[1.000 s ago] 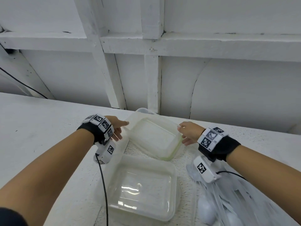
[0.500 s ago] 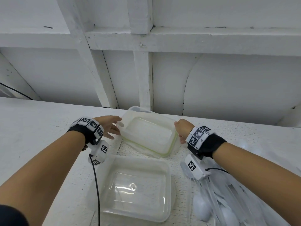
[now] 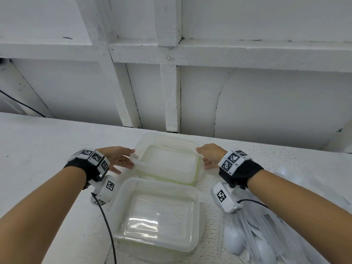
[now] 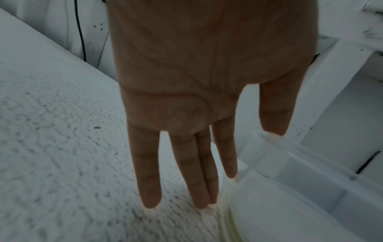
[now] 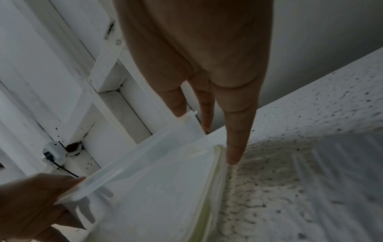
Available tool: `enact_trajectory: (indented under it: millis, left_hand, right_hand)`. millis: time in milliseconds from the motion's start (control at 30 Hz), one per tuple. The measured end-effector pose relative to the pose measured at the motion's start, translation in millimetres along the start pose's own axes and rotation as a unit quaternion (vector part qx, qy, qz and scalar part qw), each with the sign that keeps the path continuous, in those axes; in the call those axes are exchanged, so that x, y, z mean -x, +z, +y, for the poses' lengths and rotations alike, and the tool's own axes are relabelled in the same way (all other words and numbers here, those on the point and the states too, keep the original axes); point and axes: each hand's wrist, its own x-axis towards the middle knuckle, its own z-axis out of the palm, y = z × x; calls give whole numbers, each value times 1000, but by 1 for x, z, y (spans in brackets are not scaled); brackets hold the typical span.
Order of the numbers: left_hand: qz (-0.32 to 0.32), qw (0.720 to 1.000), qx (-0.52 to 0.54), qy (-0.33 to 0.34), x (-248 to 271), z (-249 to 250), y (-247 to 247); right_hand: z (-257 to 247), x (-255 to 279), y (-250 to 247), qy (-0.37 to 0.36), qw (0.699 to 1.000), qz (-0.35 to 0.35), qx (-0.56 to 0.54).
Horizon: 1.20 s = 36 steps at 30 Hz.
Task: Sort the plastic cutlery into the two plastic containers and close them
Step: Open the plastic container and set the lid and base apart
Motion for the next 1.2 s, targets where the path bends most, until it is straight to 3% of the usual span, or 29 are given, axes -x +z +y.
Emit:
enact_trajectory:
  millis: [167,467,933,1200]
  left_hand:
    - [36,999,-27,7,19,-6,19]
    - [80,996,-36,20,41,-12,39]
    - [67,997,-11,46,45,-21,37]
    - [93,995,9,44,52,-25,41]
  right_hand:
    - [13,16,1,-10,998,-38,55]
    - [32,27,19,-15,1000,-21,8]
    - [32,11,19,1,999,-29,-22]
    - [36,25,21,-32,998,-20,-49]
